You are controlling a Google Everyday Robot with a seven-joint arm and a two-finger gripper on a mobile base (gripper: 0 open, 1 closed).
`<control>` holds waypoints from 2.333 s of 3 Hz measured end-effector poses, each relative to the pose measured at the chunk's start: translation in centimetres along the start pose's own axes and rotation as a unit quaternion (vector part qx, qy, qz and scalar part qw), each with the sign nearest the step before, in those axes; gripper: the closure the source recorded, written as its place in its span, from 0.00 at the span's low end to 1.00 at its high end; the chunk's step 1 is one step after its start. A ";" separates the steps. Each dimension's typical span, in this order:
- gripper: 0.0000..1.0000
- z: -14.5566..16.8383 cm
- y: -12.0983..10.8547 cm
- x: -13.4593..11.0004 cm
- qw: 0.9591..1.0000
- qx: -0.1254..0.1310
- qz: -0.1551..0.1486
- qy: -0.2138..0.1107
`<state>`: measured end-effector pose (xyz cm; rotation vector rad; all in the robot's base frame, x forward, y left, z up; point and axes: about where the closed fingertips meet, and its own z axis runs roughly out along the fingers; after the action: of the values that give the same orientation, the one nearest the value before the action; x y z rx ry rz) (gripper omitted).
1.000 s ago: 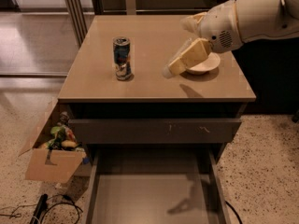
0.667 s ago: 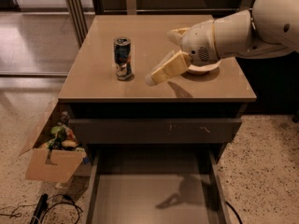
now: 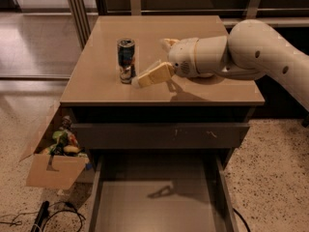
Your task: Place redbull can into middle drawer
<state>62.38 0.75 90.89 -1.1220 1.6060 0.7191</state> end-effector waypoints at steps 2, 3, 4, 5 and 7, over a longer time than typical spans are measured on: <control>0.00 5.1 -3.5 -0.6 1.000 -0.001 -0.023 -0.013; 0.00 7.2 -3.6 -0.3 1.000 -0.011 -0.019 -0.019; 0.03 8.6 -3.3 0.3 0.999 -0.019 -0.004 -0.026; 0.25 8.6 -3.3 0.3 0.999 -0.019 -0.004 -0.026; 0.80 8.6 -3.3 0.3 0.999 -0.019 -0.004 -0.026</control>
Offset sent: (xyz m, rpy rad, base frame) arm 0.0774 0.0512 -0.0124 0.0277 -0.0638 0.0304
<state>68.78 6.78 88.14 -1.1280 1.5489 0.7712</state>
